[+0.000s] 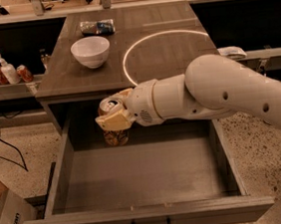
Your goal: Place orange can into top drawer
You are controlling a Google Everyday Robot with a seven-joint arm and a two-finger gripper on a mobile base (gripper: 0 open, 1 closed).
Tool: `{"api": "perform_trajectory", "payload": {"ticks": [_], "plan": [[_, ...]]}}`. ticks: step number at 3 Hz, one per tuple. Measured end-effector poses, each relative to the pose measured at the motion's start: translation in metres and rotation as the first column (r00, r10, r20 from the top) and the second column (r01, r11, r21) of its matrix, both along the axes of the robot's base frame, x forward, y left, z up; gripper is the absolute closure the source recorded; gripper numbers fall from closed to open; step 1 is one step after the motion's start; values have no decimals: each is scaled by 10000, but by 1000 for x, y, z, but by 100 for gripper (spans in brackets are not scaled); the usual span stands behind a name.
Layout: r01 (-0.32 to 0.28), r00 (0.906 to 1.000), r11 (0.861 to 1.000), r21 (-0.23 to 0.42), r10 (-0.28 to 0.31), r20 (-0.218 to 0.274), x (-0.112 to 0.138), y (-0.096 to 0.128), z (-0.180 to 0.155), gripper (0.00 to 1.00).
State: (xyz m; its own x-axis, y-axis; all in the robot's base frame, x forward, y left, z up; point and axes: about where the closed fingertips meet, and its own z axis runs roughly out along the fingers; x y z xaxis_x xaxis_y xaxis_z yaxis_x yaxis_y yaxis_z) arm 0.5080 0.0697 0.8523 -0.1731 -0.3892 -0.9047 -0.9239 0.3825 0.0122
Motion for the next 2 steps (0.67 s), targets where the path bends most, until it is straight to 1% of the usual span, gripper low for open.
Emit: {"api": "perform_trajectory", "payload": {"ticks": [1,2], "plan": [[102,9998,9999,-12,-102,-197,-6,2,-25,100],[331,9992,9994,-92,-333,-237,-12,5,-53,100]]}}
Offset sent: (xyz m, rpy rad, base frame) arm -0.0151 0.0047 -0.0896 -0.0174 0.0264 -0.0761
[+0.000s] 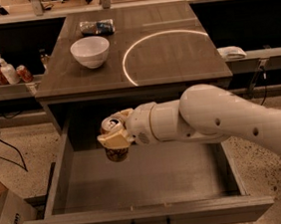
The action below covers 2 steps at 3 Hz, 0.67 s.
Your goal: Place orange can into top drawer
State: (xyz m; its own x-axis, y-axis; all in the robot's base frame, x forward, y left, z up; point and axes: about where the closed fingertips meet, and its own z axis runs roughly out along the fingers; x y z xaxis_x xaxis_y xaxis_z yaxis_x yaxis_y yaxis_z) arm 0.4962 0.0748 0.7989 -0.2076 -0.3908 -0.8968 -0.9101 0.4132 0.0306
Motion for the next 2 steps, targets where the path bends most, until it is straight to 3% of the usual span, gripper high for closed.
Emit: {"api": "perform_trajectory", "payload": {"ticks": [2], "plan": [[489,9965,9986,213,-473,-688,-6,2,-62,100]]}}
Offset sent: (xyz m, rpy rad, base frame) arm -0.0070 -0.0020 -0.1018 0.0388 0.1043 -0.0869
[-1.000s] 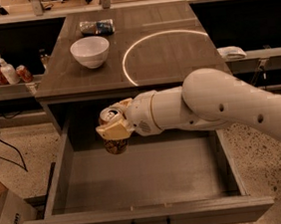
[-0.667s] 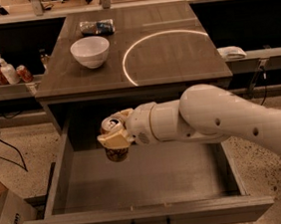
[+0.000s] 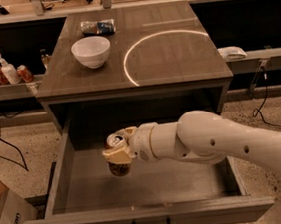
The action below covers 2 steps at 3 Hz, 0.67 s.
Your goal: Place orange can into top drawer
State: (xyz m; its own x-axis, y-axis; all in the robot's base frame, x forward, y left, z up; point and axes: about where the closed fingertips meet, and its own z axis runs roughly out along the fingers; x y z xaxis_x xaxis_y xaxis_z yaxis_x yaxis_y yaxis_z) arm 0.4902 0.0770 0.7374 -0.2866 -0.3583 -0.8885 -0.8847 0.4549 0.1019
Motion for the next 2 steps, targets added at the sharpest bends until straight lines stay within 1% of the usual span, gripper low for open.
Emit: {"api": "perform_trajectory", "payload": {"ticks": [1,2], "plan": [[339,9993,9994,-67,-340,-130,1,-7,-31,100],[741,9972,9970,-229,-744,-117,5,-17,-53,100]]}}
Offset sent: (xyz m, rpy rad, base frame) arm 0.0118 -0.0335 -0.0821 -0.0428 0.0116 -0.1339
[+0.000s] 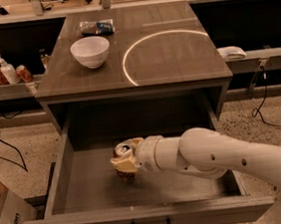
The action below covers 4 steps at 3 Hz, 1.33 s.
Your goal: Place orange can into top drawer
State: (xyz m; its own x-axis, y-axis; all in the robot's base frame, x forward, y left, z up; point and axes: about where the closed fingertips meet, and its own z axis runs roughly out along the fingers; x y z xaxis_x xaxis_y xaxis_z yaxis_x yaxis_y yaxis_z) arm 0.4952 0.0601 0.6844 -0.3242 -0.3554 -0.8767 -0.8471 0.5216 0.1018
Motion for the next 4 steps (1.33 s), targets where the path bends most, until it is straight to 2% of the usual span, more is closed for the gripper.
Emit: {"api": "perform_trajectory", "payload": {"ticks": [1,4], "plan": [[252,9997,9996,-122,-251,50,5,-5,-14,85],[213,9998,9997,-130,-212,64,5,-2,-15,14]]}}
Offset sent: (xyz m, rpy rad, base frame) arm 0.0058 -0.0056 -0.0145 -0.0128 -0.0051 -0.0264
